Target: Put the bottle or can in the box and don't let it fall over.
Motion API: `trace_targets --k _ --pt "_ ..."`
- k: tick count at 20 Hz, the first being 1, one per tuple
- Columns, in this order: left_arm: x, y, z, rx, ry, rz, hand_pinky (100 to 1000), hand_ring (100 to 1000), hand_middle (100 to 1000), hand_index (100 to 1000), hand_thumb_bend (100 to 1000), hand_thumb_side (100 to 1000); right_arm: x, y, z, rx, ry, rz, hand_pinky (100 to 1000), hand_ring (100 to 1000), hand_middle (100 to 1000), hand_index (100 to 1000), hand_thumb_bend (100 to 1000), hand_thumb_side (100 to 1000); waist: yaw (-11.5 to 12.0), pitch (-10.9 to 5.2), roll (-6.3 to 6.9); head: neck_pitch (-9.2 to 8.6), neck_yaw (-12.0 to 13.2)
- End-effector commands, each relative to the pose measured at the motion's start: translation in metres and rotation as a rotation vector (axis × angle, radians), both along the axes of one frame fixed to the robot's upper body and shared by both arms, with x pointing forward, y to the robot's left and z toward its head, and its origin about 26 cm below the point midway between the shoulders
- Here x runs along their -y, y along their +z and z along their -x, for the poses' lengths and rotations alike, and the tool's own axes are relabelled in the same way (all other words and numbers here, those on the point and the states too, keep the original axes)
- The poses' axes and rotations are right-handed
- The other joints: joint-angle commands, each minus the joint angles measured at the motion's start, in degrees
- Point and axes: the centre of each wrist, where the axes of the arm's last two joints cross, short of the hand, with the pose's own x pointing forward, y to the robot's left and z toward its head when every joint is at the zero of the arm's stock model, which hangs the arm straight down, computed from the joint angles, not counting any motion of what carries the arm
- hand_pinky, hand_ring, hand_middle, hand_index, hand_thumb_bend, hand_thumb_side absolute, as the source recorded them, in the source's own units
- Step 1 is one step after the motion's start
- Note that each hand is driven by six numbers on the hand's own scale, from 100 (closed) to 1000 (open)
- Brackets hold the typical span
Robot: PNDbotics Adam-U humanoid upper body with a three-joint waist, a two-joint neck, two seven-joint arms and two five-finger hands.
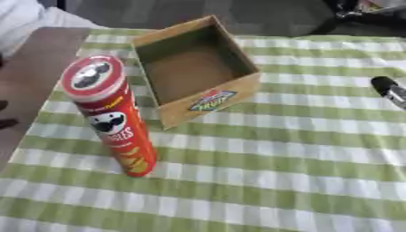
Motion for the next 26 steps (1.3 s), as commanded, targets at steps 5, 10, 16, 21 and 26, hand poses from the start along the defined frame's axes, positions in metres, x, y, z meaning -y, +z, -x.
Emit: trace_targets --k 5,10,16,21,26 --pt "-0.007 0.004 0.007 -0.042 -0.054 -0.152 660 770 724 813 695 541 0.003 0.01 0.004 0.03 -0.004 0.023 1000 1000 1000 969 450 100 -0.02 -1.44 -0.18 0.73 0.26" --pt "-0.008 0.001 0.01 -0.12 -0.109 -0.195 678 781 731 813 718 484 0.003 0.009 0.003 0.027 -0.002 0.02 1000 1000 1000 968 452 100 0.05 -1.72 -0.32 0.47 -0.07" --pt "-0.001 0.0 0.007 -0.193 -0.095 -0.126 710 795 724 794 757 387 0.002 0.01 0.003 0.029 0.005 0.017 1000 1000 1000 968 453 100 -0.21 -1.97 -0.65 -1.06 0.13" --pt "0.003 0.002 0.005 -0.211 -0.117 -0.167 722 804 739 796 806 367 0.002 0.01 0.003 0.027 0.005 0.016 1000 1000 1000 968 456 100 -0.22 -1.98 -0.72 -2.12 0.3" --pt "0.004 0.002 0.005 -0.201 -0.134 -0.236 726 803 739 796 832 370 0.002 0.009 0.003 0.025 0.006 0.015 1000 1000 1000 967 456 100 -0.21 -1.86 -0.67 -1.98 -1.19"
